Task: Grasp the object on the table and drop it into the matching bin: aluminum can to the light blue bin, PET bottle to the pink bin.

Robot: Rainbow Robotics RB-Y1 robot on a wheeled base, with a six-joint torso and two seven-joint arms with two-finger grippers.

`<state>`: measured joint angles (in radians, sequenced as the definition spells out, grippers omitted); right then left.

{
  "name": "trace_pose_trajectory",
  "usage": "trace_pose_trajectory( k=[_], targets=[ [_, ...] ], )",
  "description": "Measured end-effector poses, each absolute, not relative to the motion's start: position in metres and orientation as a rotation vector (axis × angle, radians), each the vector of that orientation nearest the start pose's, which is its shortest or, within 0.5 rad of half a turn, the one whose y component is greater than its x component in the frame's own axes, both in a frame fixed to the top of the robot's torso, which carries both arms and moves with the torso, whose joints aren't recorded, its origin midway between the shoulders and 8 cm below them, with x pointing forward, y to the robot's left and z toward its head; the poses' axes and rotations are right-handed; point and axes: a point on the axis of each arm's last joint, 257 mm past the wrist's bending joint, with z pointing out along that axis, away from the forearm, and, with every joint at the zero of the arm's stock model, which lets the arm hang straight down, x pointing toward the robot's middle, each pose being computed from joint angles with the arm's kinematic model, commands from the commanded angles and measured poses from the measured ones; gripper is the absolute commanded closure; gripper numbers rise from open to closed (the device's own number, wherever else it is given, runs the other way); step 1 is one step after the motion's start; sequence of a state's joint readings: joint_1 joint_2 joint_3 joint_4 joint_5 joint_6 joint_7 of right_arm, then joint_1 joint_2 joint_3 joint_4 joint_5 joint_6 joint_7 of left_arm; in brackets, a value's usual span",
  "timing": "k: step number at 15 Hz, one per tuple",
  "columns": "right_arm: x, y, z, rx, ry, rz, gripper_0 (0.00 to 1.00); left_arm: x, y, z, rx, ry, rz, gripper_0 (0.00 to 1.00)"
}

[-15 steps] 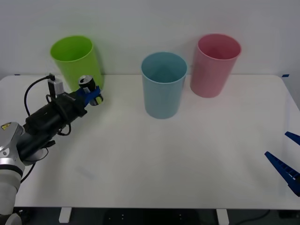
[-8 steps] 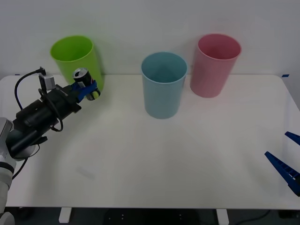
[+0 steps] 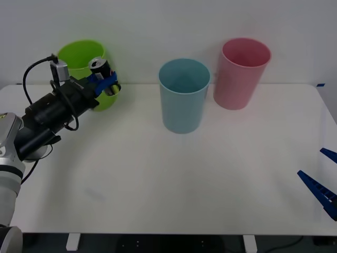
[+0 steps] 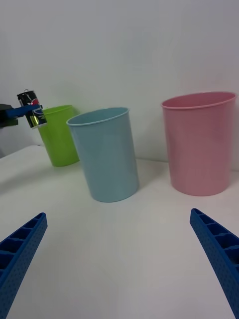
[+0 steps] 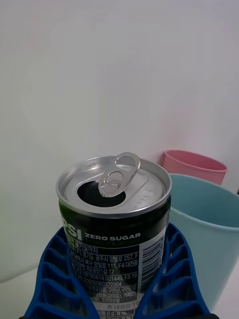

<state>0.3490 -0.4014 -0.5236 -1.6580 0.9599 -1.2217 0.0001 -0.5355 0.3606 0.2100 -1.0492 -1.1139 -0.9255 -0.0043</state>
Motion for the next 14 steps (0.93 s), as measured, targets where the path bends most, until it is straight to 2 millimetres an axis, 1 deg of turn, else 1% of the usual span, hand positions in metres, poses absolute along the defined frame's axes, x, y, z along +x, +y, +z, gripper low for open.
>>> trace_pose_trajectory(
  k=[2, 7, 10, 14],
  targets=[
    [0.342, -0.33, -0.169, -0.465, 1.441, 0.567, 0.0, 0.61, 0.174, -0.071, 0.473, 1.305, -0.693, 1.0],
    [0.342, -0.33, -0.169, -0.465, 1.441, 0.567, 0.0, 0.618, 0.136, -0.036, 0.518, 1.275, -0.739, 1.0],
    [0.342, -0.33, -0.169, -0.465, 1.441, 0.567, 0.0, 0.621, 0.113, -0.025, 0.562, 1.302, -0.771, 1.0],
    [0.342, -0.33, -0.169, -0.465, 1.441, 0.567, 0.0, 0.624, 0.073, -0.013, 0.63, 1.334, -0.792, 1.0]
  ],
)
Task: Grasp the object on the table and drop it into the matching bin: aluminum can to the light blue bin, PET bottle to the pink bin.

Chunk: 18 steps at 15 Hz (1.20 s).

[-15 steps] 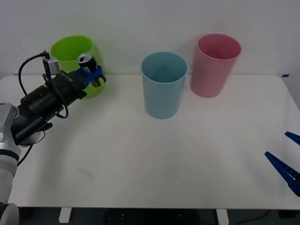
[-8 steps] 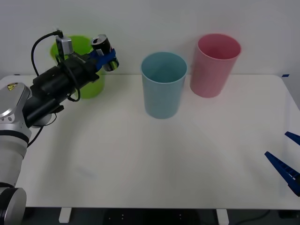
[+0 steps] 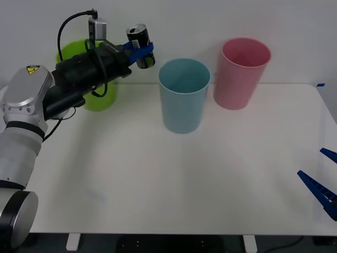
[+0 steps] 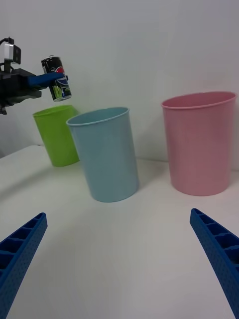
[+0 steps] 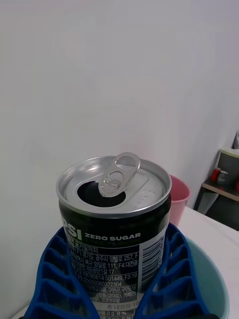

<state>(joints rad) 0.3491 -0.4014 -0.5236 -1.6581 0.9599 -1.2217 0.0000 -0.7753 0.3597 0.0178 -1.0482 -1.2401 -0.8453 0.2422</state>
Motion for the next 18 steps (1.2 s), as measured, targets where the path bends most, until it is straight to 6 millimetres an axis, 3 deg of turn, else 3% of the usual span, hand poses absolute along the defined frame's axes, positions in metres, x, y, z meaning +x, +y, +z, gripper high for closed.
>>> trace_pose_trajectory(
  k=[3, 9, 18],
  targets=[
    [0.342, -0.33, -0.169, -0.465, 1.441, 0.567, 0.0, 0.626, 0.039, -0.013, 0.679, 1.369, -0.79, 1.0],
    [0.342, -0.33, -0.169, -0.465, 1.441, 0.567, 0.0, 0.623, -0.01, -0.002, 0.764, 1.416, -0.793, 0.99],
    [0.342, -0.33, -0.169, -0.465, 1.441, 0.567, 0.0, 0.631, -0.059, -0.008, 0.762, 1.416, -0.689, 1.0]
  ],
)
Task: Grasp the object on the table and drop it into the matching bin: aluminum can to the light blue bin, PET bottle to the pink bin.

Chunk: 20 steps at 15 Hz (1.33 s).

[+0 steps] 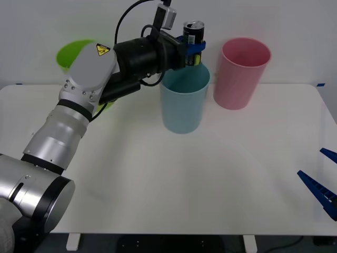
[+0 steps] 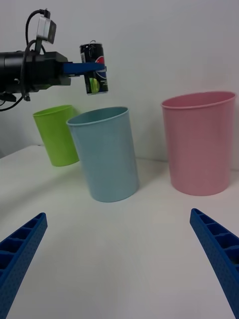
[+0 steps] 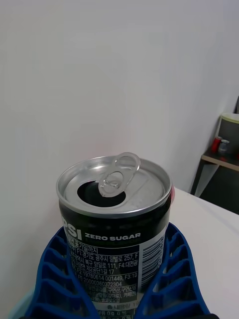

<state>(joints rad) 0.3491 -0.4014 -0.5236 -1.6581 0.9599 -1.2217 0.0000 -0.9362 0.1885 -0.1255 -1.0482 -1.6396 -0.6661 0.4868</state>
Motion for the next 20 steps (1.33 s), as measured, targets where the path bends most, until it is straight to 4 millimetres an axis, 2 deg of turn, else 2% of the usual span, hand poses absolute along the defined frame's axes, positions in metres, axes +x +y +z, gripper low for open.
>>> trace_pose_trajectory(
  k=[7, 8, 9, 10, 11, 20],
  targets=[
    [0.342, -0.33, -0.169, -0.465, 1.441, 0.567, 0.0, 0.633, -0.065, -0.008, 0.764, 1.412, -0.662, 0.98],
    [0.342, -0.33, -0.169, -0.465, 1.441, 0.567, 0.0, 0.633, -0.065, -0.008, 0.763, 1.412, -0.662, 0.88],
    [0.342, -0.33, -0.169, -0.465, 1.441, 0.567, 0.0, 0.634, -0.064, -0.007, 0.76, 1.412, -0.662, 0.67],
    [0.342, -0.33, -0.169, -0.465, 1.441, 0.567, 0.0, 0.635, -0.062, -0.005, 0.753, 1.41, -0.663, 0.31],
    [0.342, -0.33, -0.169, -0.465, 1.441, 0.567, 0.0, 0.636, -0.06, -0.004, 0.745, 1.408, -0.664, 0.0],
    [0.342, -0.33, -0.169, -0.465, 1.441, 0.567, 0.0, 0.641, -0.041, 0.004, 0.705, 1.399, -0.677, 0.0]
  ],
)
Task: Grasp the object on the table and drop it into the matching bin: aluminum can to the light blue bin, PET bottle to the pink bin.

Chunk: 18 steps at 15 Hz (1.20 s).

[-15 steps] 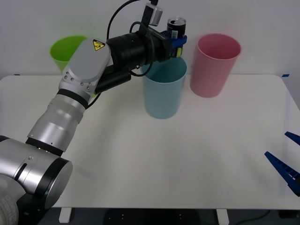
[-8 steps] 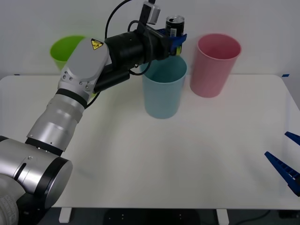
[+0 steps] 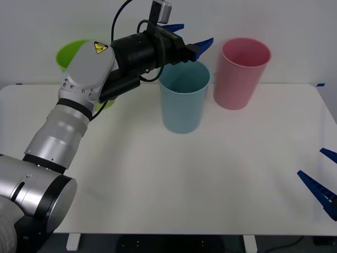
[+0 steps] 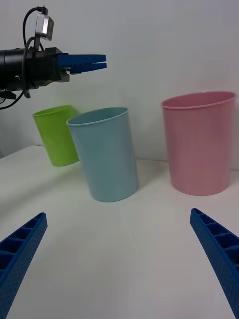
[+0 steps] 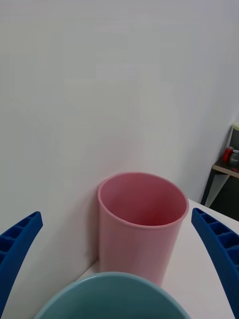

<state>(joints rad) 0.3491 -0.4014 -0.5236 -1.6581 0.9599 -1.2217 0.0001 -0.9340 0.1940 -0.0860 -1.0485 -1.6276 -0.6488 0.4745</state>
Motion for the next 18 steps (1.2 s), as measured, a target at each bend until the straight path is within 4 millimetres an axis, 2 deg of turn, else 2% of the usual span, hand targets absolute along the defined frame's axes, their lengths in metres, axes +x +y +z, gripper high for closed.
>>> trace_pose_trajectory(
  k=[3, 6, 9, 13, 18],
  targets=[
    [0.342, -0.33, -0.169, -0.465, 1.441, 0.567, 0.0, 0.642, -0.028, 0.001, 0.677, 1.405, -0.699, 0.0],
    [0.342, -0.33, -0.169, -0.465, 1.441, 0.567, 0.0, 0.642, -0.007, -0.002, 0.656, 1.411, -0.731, 0.0],
    [0.342, -0.33, -0.169, -0.465, 1.441, 0.567, 0.0, 0.642, 0.026, -0.006, 0.629, 1.419, -0.76, 0.0],
    [0.342, -0.33, -0.169, -0.465, 1.441, 0.567, 0.0, 0.639, 0.082, -0.018, 0.597, 1.427, -0.76, 0.0],
    [0.342, -0.33, -0.169, -0.465, 1.441, 0.567, 0.0, 0.623, 0.144, -0.037, 0.597, 1.449, -0.769, 0.0]
  ],
)
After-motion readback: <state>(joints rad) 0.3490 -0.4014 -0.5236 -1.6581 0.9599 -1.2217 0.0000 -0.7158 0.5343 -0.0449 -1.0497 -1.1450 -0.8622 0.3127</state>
